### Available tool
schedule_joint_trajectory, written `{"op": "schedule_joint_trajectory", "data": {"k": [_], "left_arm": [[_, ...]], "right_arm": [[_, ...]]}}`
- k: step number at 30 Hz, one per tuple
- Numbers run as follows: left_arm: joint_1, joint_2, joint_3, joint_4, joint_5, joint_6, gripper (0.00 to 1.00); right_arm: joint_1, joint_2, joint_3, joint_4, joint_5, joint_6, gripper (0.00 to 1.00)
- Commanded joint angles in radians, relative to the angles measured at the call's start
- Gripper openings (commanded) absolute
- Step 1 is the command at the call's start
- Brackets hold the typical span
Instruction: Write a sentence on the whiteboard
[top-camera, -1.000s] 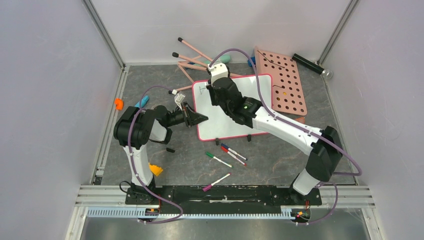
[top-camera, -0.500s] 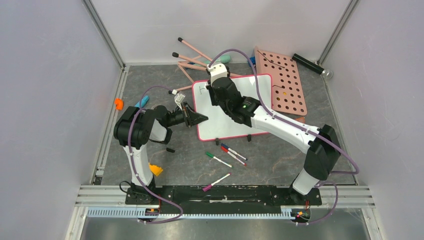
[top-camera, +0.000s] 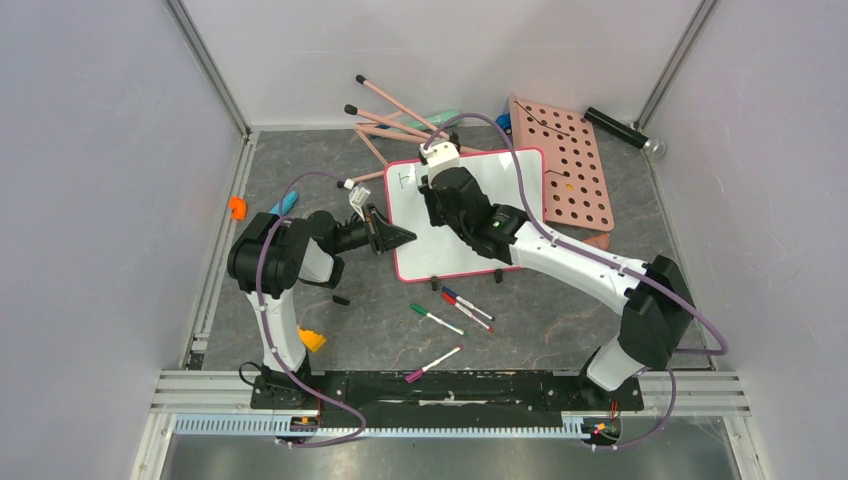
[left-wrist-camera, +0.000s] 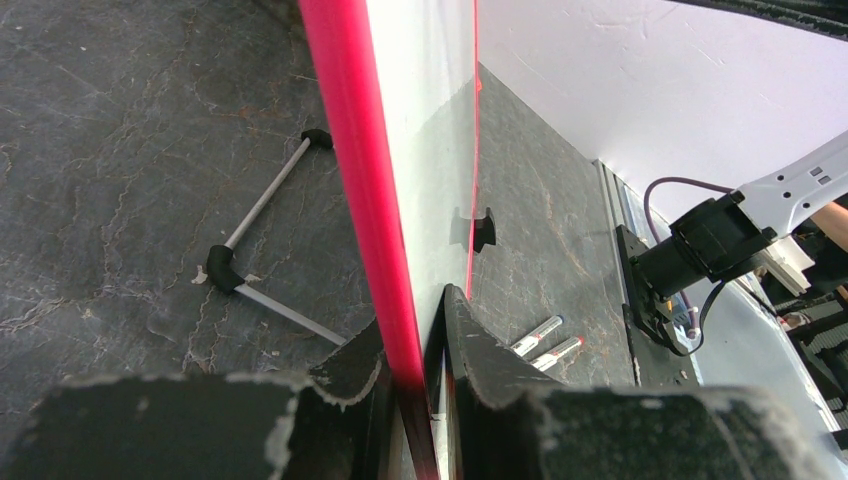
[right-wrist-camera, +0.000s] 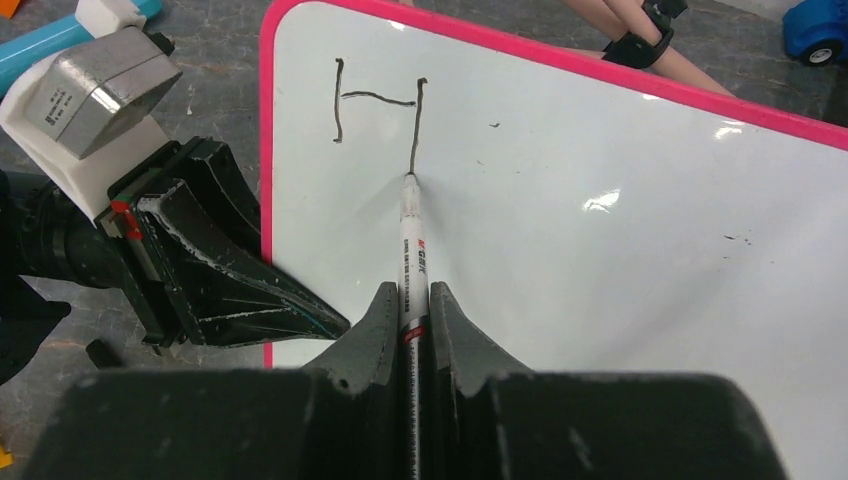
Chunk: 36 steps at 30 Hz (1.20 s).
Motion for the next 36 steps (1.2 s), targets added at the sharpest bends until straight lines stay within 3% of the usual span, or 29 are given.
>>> {"op": "schedule_joint_trajectory", "data": {"k": [1, 12, 36], "left_arm": [[-0.012, 0.016, 0.01, 0.059, 0.017, 0.118, 0.03], [-0.012, 0.018, 0.012, 0.059, 0.017, 0.117, 0.03], [-0.012, 0.016, 0.01, 0.059, 0.018, 0.117, 0.03]], "right_arm": [[-0.009, -0.033, -0.012, 0.016, -0.012, 0.011, 0.0], [-0.008, -0.081, 0.052, 0.003, -0.069, -0.031, 0.0], [-0.025, -0.029, 0.098, -0.03, 0.045, -0.059, 0.0]]}}
